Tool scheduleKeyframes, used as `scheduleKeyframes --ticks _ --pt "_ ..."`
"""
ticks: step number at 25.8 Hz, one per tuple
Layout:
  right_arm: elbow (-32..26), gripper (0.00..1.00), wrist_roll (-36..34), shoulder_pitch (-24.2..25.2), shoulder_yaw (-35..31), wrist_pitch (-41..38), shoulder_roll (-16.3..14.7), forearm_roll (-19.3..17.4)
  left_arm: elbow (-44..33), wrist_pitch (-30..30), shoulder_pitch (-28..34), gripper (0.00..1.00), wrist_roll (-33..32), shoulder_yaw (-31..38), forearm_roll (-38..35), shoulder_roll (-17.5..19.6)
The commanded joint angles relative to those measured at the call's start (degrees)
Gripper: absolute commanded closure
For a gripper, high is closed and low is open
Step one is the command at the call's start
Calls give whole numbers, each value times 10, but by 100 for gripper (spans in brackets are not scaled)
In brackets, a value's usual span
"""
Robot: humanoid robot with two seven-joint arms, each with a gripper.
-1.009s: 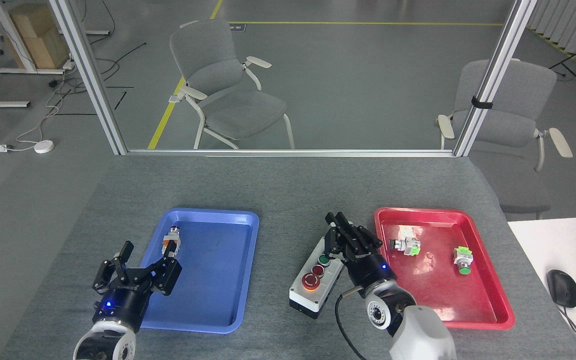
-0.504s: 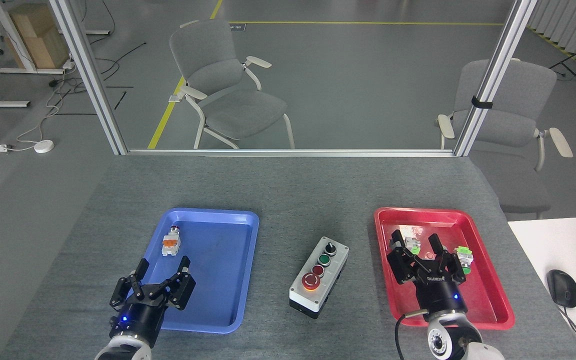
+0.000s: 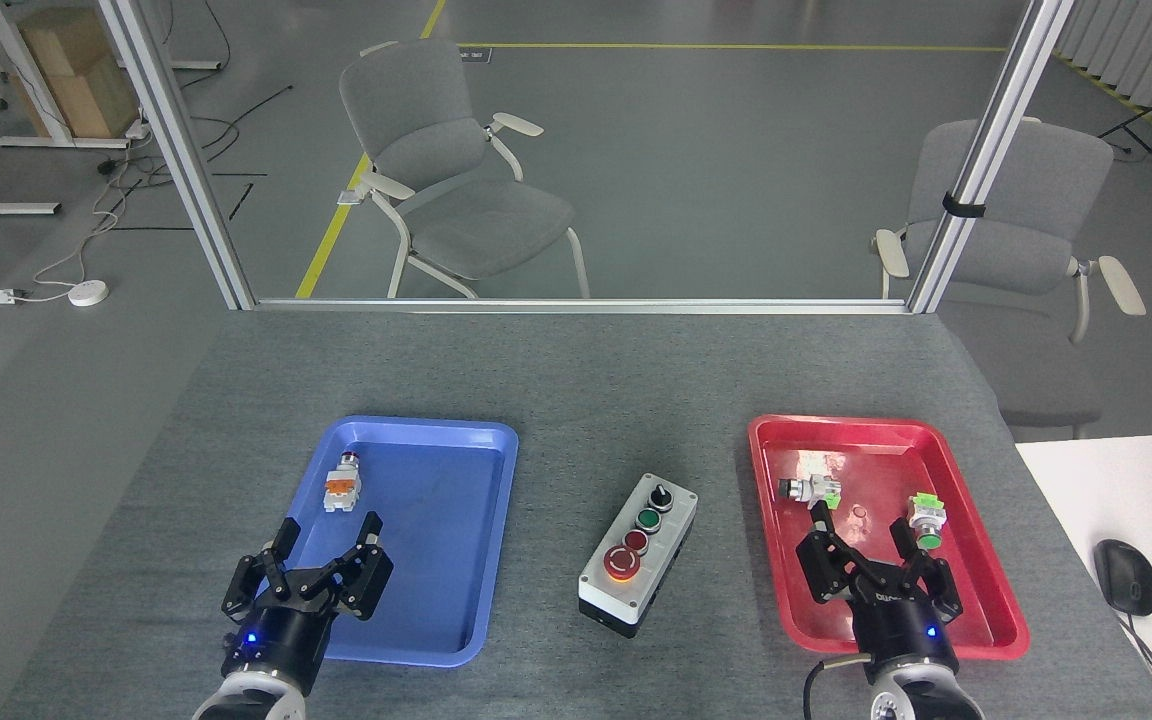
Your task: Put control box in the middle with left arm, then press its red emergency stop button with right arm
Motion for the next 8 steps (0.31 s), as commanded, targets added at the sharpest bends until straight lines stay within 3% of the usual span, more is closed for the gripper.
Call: scheduleKeyframes --ticks 1,8 --pt "-1 0 -7 0 -23 -20 -1 -1 0 0 0 1 0 0 0 0" --pt "-1 0 -36 -1 -23 -31 -4 -1 0 0 0 1 0 0 0 0"
